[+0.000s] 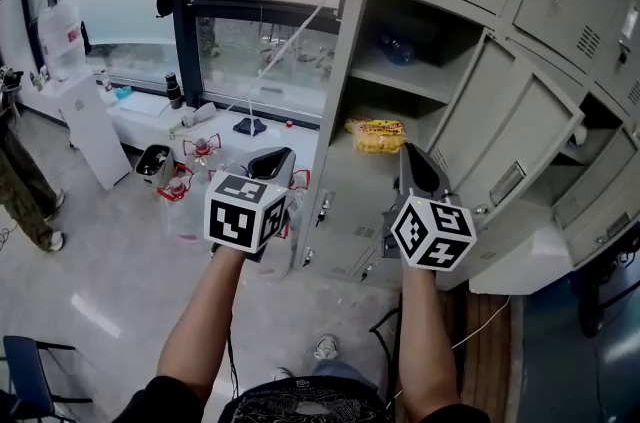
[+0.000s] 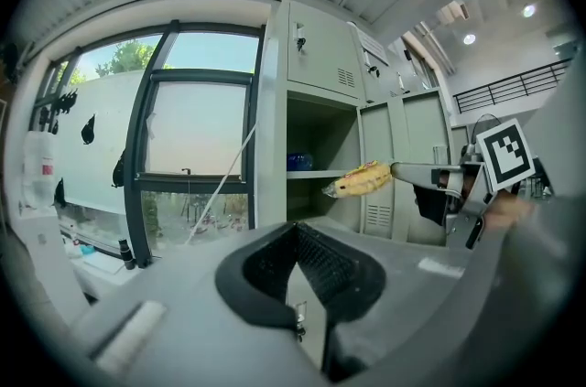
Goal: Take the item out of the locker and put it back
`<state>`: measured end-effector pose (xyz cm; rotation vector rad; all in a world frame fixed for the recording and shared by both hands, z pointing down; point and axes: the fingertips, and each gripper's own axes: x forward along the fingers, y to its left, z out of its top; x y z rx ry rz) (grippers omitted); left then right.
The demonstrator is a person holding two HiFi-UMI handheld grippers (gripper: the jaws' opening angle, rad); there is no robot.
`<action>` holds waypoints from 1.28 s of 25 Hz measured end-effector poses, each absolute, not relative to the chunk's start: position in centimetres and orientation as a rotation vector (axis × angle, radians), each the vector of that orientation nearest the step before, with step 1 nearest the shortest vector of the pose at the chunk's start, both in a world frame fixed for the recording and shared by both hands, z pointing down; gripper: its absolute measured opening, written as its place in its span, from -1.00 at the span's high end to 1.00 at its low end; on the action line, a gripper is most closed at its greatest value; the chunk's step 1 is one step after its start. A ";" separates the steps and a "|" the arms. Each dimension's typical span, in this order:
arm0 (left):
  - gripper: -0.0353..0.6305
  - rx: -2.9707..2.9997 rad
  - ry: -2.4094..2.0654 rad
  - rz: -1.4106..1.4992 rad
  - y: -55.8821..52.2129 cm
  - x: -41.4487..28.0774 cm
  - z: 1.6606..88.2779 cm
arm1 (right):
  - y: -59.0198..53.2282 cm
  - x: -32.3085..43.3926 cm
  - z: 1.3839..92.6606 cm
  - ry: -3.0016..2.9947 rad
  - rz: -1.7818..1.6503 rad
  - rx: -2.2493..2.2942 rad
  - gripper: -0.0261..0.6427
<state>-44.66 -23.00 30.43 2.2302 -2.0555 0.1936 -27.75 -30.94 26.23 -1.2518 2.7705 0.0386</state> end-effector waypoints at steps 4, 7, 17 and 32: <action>0.89 2.238 -2.046 0.208 -23.8 -44.9 30.7 | -32.1 -27.8 26.9 2.758 0.022 -1.277 0.84; 0.89 2.246 -2.043 0.219 -24.6 -45.1 30.9 | -33.2 -28.0 27.6 2.754 0.008 -1.294 0.84; 0.89 2.242 -2.014 0.260 -29.7 -45.5 33.0 | -39.3 -28.9 32.3 2.770 -0.085 -1.340 0.84; 0.89 2.180 -1.969 0.301 -36.0 -46.1 37.5 | -46.5 -31.7 40.5 2.833 -0.248 -1.375 0.84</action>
